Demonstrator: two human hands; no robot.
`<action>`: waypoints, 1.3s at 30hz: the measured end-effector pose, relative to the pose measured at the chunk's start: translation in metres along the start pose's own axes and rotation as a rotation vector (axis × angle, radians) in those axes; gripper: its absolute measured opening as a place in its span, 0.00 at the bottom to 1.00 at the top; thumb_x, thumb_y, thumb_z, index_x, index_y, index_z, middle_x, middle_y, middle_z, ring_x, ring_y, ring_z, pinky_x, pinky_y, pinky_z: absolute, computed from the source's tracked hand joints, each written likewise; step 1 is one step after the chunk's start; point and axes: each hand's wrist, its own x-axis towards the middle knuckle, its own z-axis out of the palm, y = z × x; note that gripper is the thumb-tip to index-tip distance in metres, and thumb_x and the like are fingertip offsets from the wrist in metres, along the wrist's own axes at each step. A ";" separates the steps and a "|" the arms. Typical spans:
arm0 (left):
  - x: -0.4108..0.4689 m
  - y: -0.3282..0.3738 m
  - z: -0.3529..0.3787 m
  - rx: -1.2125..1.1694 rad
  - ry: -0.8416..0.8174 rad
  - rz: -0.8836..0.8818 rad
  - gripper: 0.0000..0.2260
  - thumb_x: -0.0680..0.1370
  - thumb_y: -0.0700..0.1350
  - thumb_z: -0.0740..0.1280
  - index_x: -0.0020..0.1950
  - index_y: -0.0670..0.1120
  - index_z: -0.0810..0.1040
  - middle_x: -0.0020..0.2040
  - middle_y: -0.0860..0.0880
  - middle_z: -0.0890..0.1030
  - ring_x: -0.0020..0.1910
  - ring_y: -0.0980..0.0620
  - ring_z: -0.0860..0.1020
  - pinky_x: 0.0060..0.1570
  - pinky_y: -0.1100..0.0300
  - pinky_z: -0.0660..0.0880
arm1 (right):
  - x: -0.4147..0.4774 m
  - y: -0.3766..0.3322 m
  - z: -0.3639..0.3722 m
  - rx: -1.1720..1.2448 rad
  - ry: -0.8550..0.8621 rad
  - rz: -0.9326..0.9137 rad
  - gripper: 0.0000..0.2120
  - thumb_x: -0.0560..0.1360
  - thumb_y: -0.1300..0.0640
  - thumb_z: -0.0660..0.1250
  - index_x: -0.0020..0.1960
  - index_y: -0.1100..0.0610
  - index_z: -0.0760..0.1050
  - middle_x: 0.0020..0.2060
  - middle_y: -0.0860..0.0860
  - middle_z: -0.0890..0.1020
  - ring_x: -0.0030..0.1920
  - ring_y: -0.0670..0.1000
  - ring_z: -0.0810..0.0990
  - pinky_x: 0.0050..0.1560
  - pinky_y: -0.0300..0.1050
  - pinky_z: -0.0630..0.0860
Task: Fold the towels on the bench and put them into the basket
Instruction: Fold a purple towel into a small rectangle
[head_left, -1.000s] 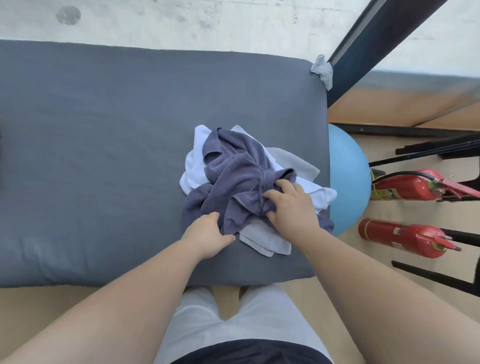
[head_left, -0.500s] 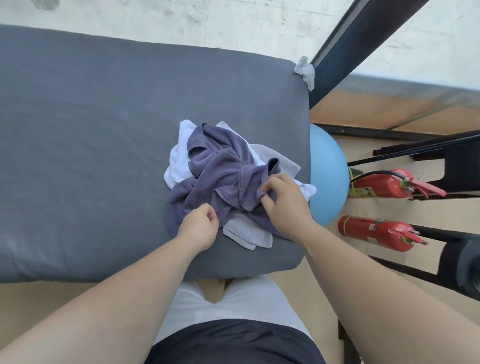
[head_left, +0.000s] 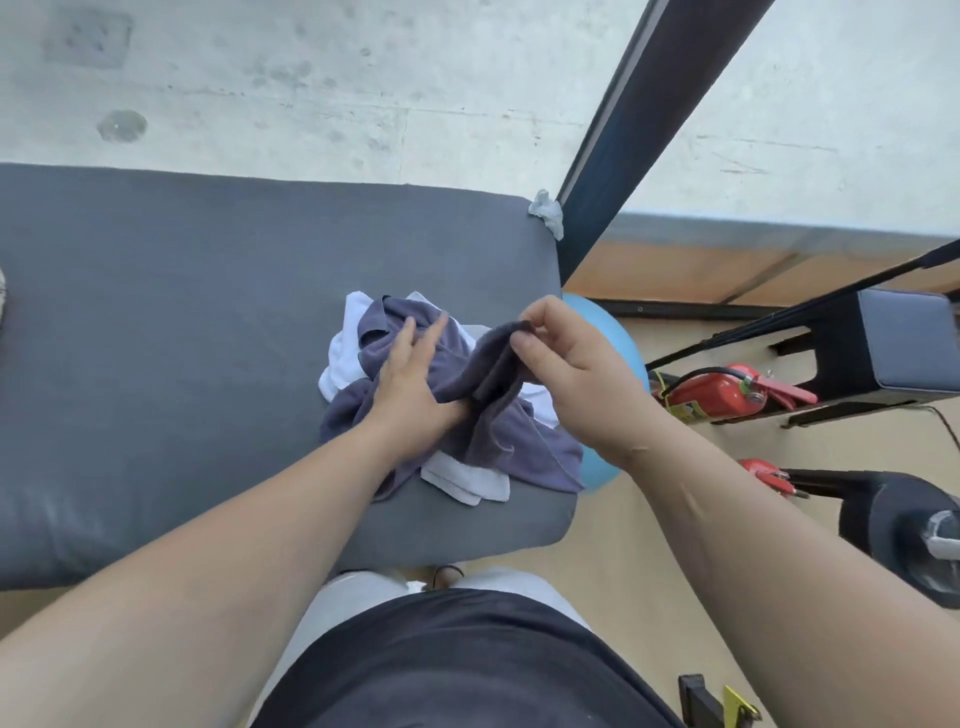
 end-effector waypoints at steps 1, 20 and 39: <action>-0.002 0.016 -0.003 -0.049 -0.103 0.101 0.23 0.72 0.55 0.71 0.66 0.59 0.72 0.64 0.48 0.76 0.65 0.55 0.73 0.65 0.58 0.66 | -0.005 -0.006 -0.001 0.062 -0.011 0.002 0.06 0.79 0.50 0.61 0.45 0.51 0.71 0.37 0.49 0.78 0.42 0.52 0.76 0.51 0.59 0.75; -0.110 -0.028 -0.120 0.118 -0.251 -0.066 0.12 0.65 0.51 0.65 0.34 0.44 0.67 0.32 0.51 0.66 0.33 0.52 0.64 0.37 0.56 0.60 | -0.031 -0.007 0.073 0.191 0.279 0.150 0.07 0.85 0.58 0.58 0.49 0.54 0.70 0.26 0.47 0.68 0.23 0.46 0.64 0.24 0.39 0.65; -0.164 -0.169 -0.295 0.421 -0.832 -0.321 0.23 0.65 0.69 0.70 0.39 0.49 0.83 0.36 0.54 0.83 0.37 0.55 0.79 0.44 0.57 0.72 | -0.043 -0.030 0.232 0.220 -0.199 0.589 0.07 0.83 0.59 0.62 0.45 0.57 0.72 0.36 0.53 0.73 0.38 0.48 0.72 0.39 0.44 0.68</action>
